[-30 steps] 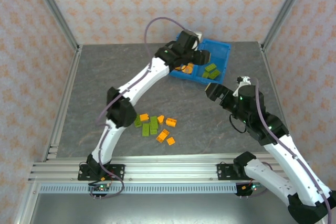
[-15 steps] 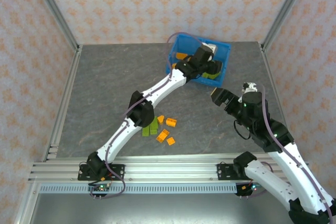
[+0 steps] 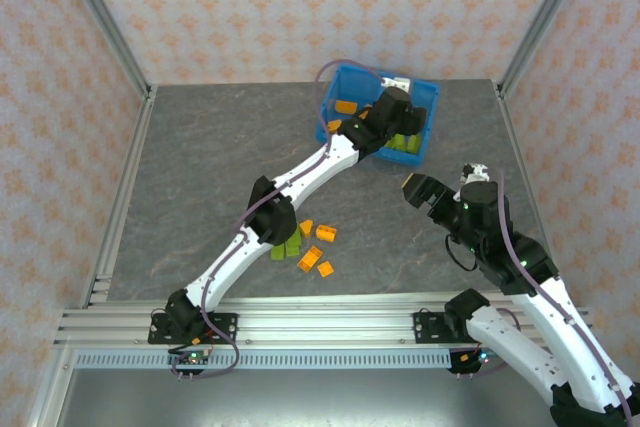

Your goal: Sort the legos into containers by color

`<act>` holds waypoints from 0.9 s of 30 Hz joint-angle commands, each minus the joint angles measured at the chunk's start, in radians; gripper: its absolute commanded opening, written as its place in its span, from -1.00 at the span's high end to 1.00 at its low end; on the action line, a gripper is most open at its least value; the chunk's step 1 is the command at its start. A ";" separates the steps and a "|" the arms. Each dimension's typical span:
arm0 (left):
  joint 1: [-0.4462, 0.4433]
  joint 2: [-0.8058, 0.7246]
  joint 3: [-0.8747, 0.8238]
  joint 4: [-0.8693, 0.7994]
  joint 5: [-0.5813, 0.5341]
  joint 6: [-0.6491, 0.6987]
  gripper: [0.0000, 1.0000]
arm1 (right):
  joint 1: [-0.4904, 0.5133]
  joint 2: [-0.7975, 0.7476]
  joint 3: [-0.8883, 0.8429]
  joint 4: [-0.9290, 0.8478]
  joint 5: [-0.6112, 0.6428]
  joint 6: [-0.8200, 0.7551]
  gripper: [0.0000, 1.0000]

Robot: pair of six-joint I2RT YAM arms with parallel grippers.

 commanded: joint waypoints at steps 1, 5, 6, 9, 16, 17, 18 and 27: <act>0.002 -0.156 0.039 -0.053 -0.032 -0.007 -0.61 | 0.002 -0.007 0.000 0.003 0.019 0.013 -1.00; 0.010 -0.281 0.027 -0.207 -0.039 0.001 -0.61 | 0.003 -0.006 0.000 -0.020 0.028 0.005 -1.00; 0.016 -0.323 0.009 -0.256 -0.037 0.011 -0.61 | 0.003 -0.006 0.000 -0.026 0.029 -0.004 -1.00; 0.040 -0.482 -0.151 -0.326 -0.040 0.044 -0.61 | 0.003 0.015 0.001 -0.029 0.015 -0.053 -0.97; 0.192 -1.084 -0.876 -0.186 0.129 0.146 -0.71 | 0.041 0.249 0.073 -0.018 -0.169 -0.208 -0.87; 0.216 -1.162 -0.948 -0.196 0.169 0.190 -0.77 | 0.065 0.296 0.085 -0.001 -0.199 -0.235 -0.87; 0.227 -1.230 -1.009 -0.219 0.176 0.239 -0.84 | 0.098 0.350 0.104 0.008 -0.212 -0.260 -0.87; 0.228 -1.859 -1.516 -0.391 0.227 0.694 -1.00 | 0.380 0.858 0.371 -0.021 -0.240 -0.378 -0.48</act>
